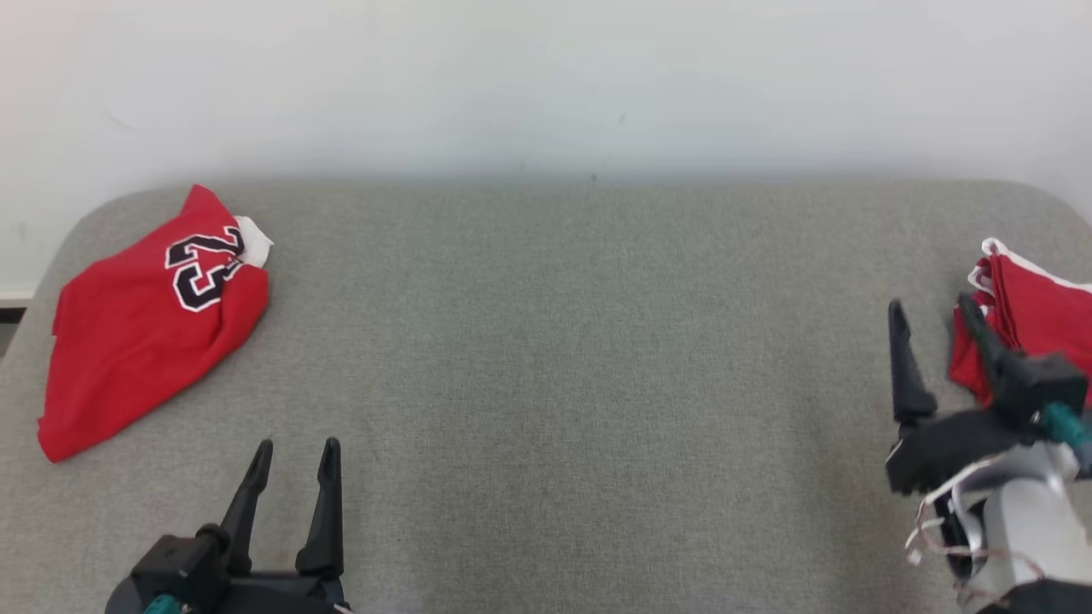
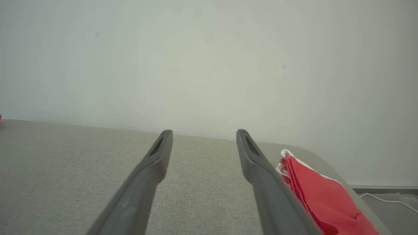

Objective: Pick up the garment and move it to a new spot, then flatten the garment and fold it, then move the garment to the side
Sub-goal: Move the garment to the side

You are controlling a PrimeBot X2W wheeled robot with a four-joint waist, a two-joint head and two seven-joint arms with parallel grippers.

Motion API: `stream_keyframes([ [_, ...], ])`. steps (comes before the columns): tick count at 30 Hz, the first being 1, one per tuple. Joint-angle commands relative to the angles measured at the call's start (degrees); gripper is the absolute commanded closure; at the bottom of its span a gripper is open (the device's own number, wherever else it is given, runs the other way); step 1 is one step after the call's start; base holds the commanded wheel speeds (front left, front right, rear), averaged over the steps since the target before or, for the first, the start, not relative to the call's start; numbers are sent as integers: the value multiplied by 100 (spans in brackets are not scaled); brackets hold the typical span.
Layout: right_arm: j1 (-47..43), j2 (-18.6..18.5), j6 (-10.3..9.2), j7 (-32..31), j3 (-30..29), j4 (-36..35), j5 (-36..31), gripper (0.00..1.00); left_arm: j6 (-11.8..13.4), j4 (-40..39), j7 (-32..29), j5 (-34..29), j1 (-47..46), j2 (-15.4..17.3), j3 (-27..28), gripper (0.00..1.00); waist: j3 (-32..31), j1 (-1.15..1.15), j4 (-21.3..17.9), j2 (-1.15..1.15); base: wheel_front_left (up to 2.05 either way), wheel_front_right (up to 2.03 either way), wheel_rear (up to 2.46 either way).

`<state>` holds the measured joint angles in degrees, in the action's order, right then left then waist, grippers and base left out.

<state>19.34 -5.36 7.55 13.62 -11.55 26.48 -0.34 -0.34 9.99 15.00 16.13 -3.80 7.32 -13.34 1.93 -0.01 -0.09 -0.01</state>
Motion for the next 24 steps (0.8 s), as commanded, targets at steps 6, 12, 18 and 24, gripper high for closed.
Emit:
stream_keyframes([
  [6,-555,176,-12,-77,80,-538,202,0,87,90,27,-53,141,11,84,0,-222,1,44,1,0,0,0],
  [12,-1031,235,-12,-197,223,-960,385,0,156,275,26,-8,229,-22,99,0,-357,1,68,1,0,0,0],
  [18,-1435,235,-12,-382,315,-1111,801,0,203,361,13,-24,277,20,68,0,-443,1,68,1,0,0,0],
  [24,-1727,237,-12,-434,282,-1079,968,0,192,406,-2,-29,332,94,31,0,-458,1,28,1,0,0,0],
])
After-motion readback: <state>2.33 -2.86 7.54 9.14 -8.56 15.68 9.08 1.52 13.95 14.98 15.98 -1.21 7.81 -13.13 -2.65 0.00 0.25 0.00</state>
